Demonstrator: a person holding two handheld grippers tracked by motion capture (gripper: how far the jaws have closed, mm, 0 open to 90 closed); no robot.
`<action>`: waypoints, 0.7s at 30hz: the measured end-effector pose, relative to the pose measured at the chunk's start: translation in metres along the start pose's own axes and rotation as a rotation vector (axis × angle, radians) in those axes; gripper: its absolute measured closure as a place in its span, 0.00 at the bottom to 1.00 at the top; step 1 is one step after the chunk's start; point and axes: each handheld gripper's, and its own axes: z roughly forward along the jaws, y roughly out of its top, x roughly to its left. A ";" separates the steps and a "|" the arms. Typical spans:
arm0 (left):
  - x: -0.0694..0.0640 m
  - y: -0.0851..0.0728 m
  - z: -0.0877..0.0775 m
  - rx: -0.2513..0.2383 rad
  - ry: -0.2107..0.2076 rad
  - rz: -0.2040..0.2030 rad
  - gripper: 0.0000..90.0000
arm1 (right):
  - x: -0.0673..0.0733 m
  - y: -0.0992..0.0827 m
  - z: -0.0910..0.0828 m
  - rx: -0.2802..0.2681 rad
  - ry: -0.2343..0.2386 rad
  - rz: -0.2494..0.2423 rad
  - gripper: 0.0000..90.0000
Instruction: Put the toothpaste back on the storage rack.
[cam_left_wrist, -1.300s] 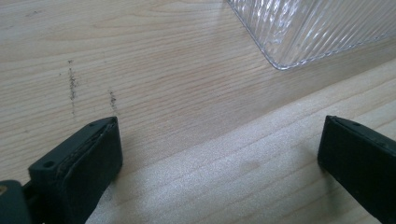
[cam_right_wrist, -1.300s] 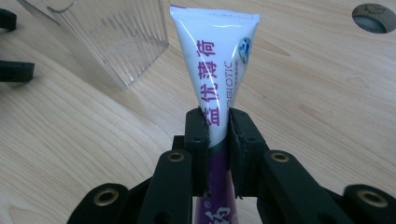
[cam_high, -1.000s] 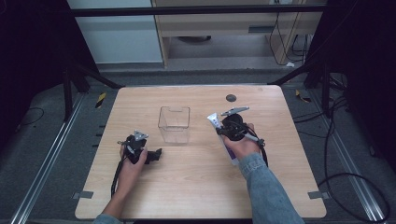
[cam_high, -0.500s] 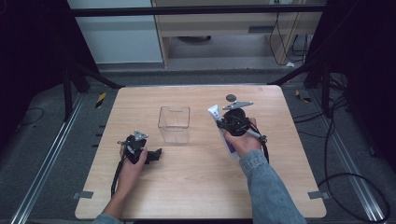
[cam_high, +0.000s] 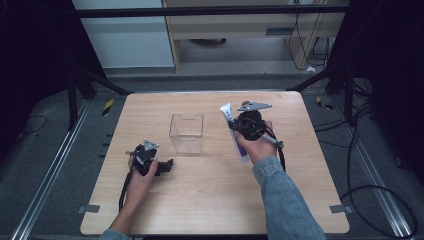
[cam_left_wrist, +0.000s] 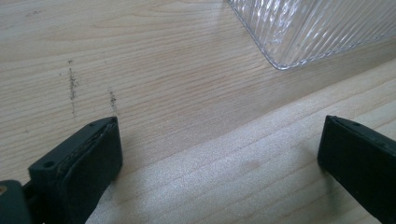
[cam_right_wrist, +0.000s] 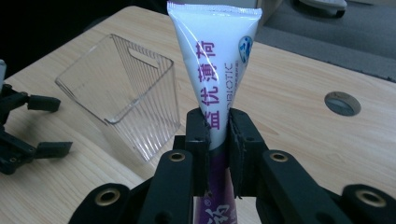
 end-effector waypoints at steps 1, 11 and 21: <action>0.000 0.000 0.000 0.000 0.000 0.000 0.00 | 0.001 0.001 0.000 -0.008 0.002 -0.005 0.88; 0.000 0.000 0.000 0.000 -0.001 0.001 0.00 | 0.006 0.010 0.003 -0.048 0.028 -0.009 0.88; 0.000 0.000 0.000 0.000 -0.001 -0.001 0.00 | 0.008 0.018 0.002 -0.083 0.039 0.008 0.88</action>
